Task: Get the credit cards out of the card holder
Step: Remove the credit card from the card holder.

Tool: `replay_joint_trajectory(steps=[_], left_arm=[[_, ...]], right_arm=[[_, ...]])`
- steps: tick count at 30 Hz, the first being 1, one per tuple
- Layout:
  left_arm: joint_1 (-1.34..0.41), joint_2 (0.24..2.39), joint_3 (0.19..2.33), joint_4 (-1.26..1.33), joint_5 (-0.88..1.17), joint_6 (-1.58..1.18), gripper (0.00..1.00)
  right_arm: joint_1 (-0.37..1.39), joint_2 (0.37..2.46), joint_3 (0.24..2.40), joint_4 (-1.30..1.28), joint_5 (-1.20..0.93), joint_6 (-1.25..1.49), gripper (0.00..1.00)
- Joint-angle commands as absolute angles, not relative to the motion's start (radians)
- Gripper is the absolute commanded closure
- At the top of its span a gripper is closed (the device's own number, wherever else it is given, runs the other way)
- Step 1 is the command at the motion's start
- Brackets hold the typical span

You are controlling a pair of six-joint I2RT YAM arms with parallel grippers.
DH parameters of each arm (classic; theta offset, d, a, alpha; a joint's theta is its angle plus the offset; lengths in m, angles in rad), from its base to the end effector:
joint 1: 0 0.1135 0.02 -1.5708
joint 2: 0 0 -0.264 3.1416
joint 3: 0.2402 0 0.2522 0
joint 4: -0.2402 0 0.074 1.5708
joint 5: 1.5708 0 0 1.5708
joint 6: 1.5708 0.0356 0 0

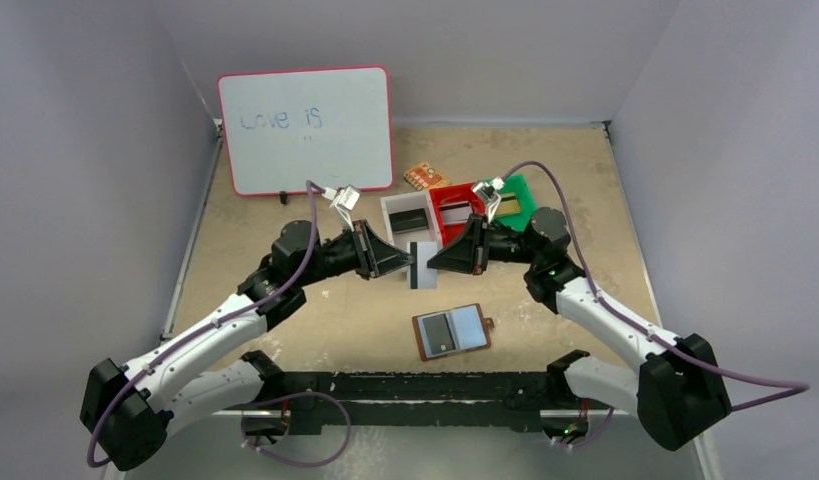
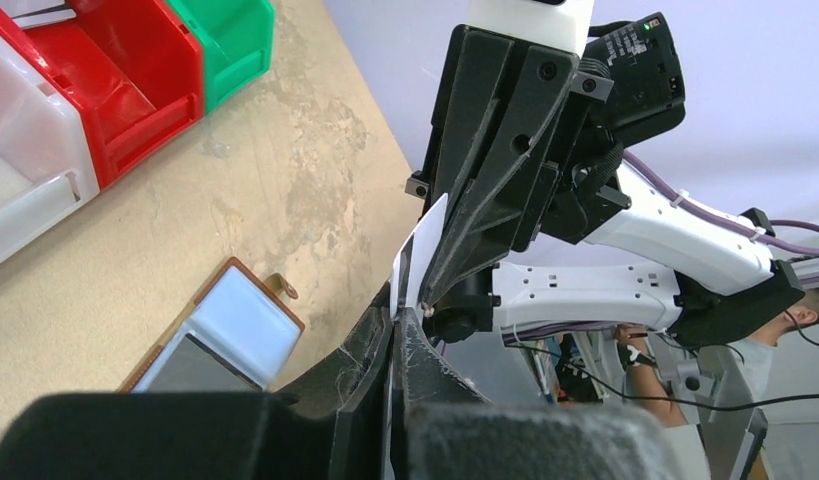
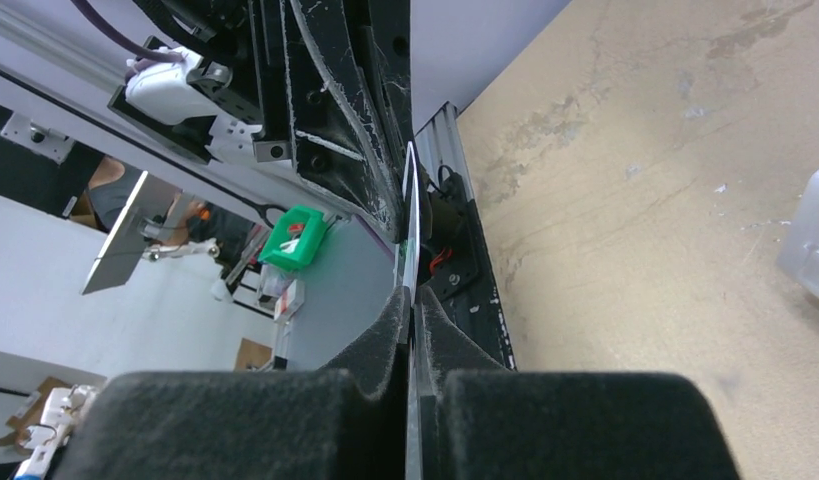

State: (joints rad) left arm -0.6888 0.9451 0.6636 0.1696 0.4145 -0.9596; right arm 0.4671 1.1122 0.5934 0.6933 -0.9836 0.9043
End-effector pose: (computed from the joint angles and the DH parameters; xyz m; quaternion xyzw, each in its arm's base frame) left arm 0.1633 -0.1530 0.3052 0.0374 0.7414 -0.5829 0.3303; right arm 0.1991 0.1336 0.2971 -0.2302 0.6316 0.6625 0.3304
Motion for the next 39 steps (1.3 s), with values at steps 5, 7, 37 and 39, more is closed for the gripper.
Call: replay_joint_trajectory(steps=[5,7,37,39], left_arm=[[-0.667,0.939,0.689,0.131,0.357,-0.95,0.72],[-0.666,0.933,0.705,0.067,0.299,-0.938,0.52],[-0.663,0.863,0.666,-0.342,-0.111,-0.969,0.31],[-0.663,0.859,0.665,-0.347,-0.111,-0.962,0.31]], right_arm=[[0.466,1.063,0.618,0.698,-1.011,0.86,1.0],[0.465,1.052,0.637,0.61,-0.959,0.8,1.0],[0.468,1.448,0.958,0.198,-0.062,-0.867,1.0],[0.468,1.497,0.998,0.181,-0.043,-0.881,1.0]])
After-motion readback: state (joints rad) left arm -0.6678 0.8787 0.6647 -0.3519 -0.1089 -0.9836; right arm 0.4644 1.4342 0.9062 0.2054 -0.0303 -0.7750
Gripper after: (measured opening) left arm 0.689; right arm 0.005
